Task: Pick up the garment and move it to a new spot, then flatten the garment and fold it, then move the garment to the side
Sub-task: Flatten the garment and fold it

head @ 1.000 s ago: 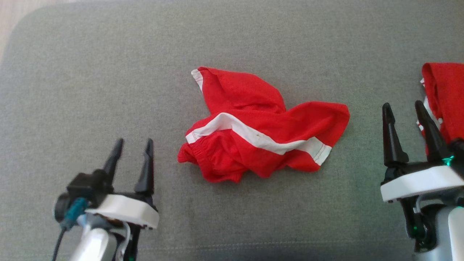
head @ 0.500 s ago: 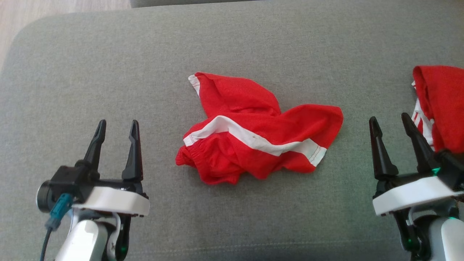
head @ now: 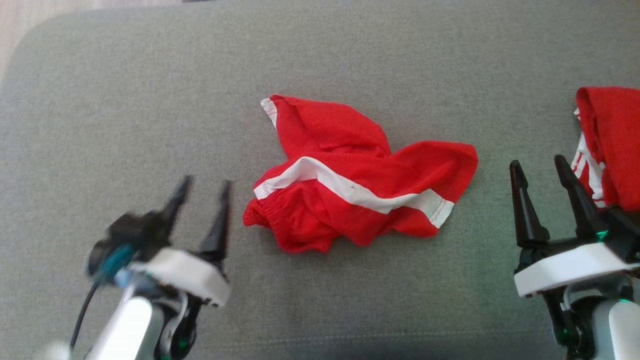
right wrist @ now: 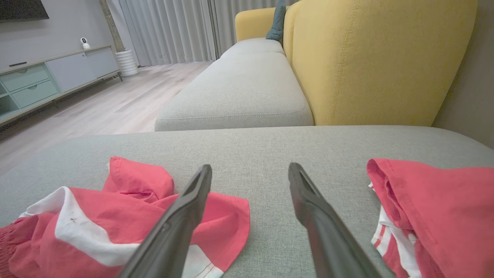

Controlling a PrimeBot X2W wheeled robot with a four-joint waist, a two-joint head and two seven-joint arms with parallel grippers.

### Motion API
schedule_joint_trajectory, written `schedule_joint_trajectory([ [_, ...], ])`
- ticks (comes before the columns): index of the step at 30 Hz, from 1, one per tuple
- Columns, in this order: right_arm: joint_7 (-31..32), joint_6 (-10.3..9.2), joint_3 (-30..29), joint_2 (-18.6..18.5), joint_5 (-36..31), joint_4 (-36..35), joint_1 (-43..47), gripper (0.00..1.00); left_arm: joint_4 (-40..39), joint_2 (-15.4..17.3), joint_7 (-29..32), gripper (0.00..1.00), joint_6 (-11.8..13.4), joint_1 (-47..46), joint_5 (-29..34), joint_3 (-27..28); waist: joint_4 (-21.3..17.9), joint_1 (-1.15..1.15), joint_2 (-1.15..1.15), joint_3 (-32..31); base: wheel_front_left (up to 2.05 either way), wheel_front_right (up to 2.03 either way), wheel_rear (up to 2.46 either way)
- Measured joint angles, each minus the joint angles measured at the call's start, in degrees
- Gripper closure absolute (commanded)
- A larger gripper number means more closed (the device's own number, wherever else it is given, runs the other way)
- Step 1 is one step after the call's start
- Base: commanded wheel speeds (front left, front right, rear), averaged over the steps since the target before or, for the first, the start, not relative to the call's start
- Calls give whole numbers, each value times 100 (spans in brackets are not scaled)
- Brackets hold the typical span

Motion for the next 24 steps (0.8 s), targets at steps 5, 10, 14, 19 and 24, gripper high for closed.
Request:
schedule_joint_trajectory([
  [5, 22, 0, 21, 1, 0, -1, -11, 0, 152, 0, 1188, 0, -515, -616, -426, -388, 0, 0, 0, 110, 0, 0, 0],
  [10, 21, 0, 55, 3, 11, 30, -48, 0, 263, 98, 2483, 0, -861, -1262, -728, -712, -96, 0, 0, 239, 0, 0, 0],
  [14, 4, 0, 53, 7, 18, 107, -138, 0, 328, 201, 3026, 0, -934, -1333, -860, -808, -182, 0, 0, 292, 0, 0, 0],
  [19, -57, 0, 48, 14, 18, 127, -139, 0, 283, 318, 3308, 0, -928, -1360, -861, -856, -240, 0, 0, 338, 0, 0, 0],
  [24, -64, 0, 51, 20, 60, 169, -142, 0, 200, 345, 3382, 0, -929, -1368, -861, -877, -262, 0, 0, 378, 0, 0, 0],
])
